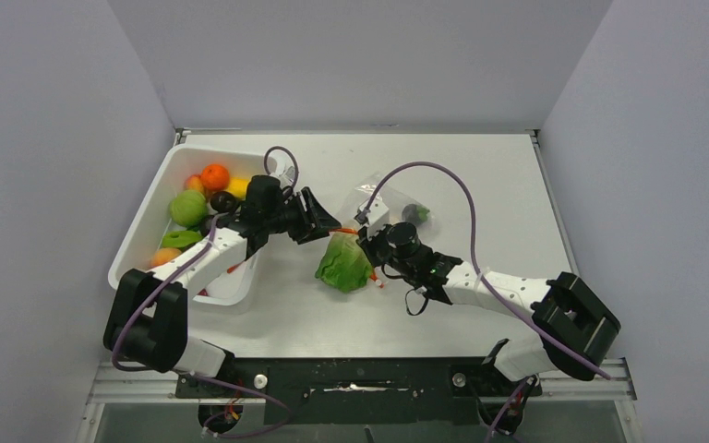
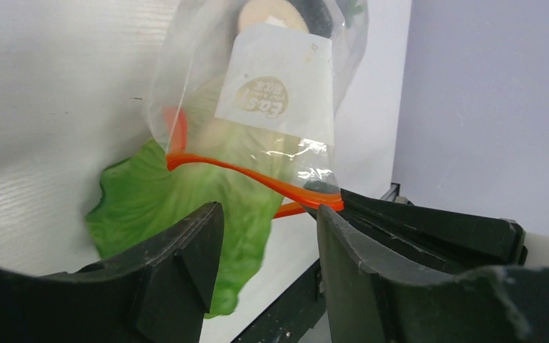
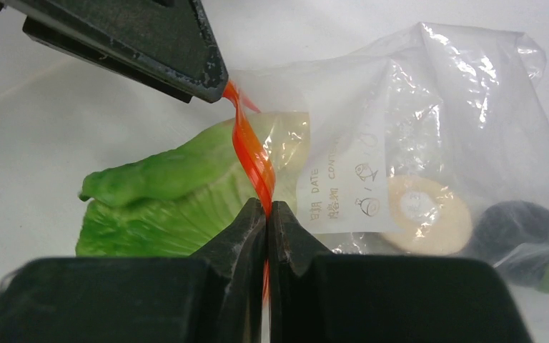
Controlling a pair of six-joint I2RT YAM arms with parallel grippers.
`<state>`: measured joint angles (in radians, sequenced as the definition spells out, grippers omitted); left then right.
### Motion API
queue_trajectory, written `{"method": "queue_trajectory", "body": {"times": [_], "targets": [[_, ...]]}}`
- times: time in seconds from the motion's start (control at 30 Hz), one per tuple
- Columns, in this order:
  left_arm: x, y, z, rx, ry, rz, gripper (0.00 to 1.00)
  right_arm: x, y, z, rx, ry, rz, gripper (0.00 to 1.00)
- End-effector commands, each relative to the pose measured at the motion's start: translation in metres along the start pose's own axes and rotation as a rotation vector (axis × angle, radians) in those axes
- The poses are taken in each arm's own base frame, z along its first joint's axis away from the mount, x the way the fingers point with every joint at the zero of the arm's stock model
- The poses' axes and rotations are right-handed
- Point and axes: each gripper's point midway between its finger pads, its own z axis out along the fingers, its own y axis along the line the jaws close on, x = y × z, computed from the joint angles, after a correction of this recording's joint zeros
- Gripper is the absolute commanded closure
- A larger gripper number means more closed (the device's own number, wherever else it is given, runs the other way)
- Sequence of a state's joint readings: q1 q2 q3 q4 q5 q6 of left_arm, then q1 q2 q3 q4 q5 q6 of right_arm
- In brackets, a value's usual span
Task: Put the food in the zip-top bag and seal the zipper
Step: Place the fake vegetable in the zipper food storage bag.
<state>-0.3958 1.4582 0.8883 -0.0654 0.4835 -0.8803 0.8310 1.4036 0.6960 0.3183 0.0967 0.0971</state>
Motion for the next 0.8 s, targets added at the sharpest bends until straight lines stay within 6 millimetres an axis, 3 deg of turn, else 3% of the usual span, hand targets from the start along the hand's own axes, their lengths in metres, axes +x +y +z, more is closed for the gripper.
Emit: {"method": "queue_trajectory", "body": {"times": [0.0, 0.13, 0.23, 0.37, 0.43, 0.53, 0.77], "targets": [[-0.030, -0.010, -0.008, -0.048, -0.107, 0.120, 0.49, -0.025, 0.000, 0.005, -0.020, -0.098, 0.058, 1.00], [-0.029, -0.005, -0.025, -0.118, -0.148, 0.198, 0.48, -0.021, -0.004, 0.007, -0.014, -0.086, 0.080, 1.00], [-0.015, -0.001, -0.032, -0.139, -0.164, 0.272, 0.45, -0.021, -0.010, 0.007, -0.004, -0.081, 0.118, 1.00], [0.023, -0.013, -0.028, -0.059, -0.159, 0.381, 0.38, -0.025, -0.014, 0.007, -0.002, -0.083, 0.151, 1.00], [0.033, -0.015, -0.027, -0.037, -0.169, 0.390, 0.33, -0.026, -0.015, 0.007, -0.003, -0.081, 0.162, 1.00], [0.039, -0.008, -0.022, -0.064, -0.177, 0.374, 0.26, -0.028, -0.016, 0.008, -0.005, -0.081, 0.176, 1.00], [0.053, 0.021, 0.001, -0.151, -0.153, 0.398, 0.25, -0.033, -0.016, 0.011, -0.010, -0.087, 0.203, 1.00]]}}
